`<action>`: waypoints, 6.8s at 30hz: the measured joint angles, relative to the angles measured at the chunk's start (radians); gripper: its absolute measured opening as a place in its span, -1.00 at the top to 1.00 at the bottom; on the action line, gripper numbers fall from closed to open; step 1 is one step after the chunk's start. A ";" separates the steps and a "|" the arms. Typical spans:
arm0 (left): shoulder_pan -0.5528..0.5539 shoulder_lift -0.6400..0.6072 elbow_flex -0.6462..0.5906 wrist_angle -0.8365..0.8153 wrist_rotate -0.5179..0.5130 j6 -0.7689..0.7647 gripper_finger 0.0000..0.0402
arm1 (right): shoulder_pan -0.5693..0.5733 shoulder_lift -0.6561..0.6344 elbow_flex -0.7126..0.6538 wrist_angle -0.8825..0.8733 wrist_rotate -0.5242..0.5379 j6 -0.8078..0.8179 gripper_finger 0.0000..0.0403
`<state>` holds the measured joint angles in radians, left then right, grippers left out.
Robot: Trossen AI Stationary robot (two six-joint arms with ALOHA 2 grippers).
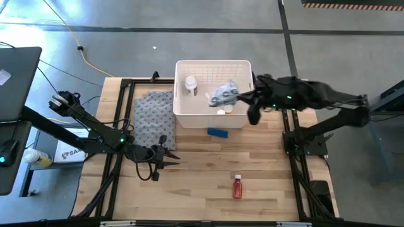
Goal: Pick & place medical supplies in basket/bin
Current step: Put the mailer bag into the white bin, then put the blue bandage into the white bin
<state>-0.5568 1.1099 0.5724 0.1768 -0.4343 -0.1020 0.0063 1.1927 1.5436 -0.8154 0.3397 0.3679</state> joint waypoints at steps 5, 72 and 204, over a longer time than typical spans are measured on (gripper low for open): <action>0.000 0.000 0.000 0.003 0.000 0.000 0.42 | -0.126 0.009 -0.180 0.273 -0.218 -0.075 1.00; 0.060 -0.030 0.000 0.134 -0.093 0.041 0.42 | -0.471 0.297 -0.330 0.601 -0.730 -0.340 -0.09; 0.059 -0.026 0.001 0.112 -0.072 0.071 0.42 | 0.088 0.046 -0.479 0.714 0.360 -0.750 0.78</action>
<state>-0.4976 1.0843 0.5732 0.2892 -0.5068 -0.0314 0.0941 1.2391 1.0645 -0.1014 0.6999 -0.3823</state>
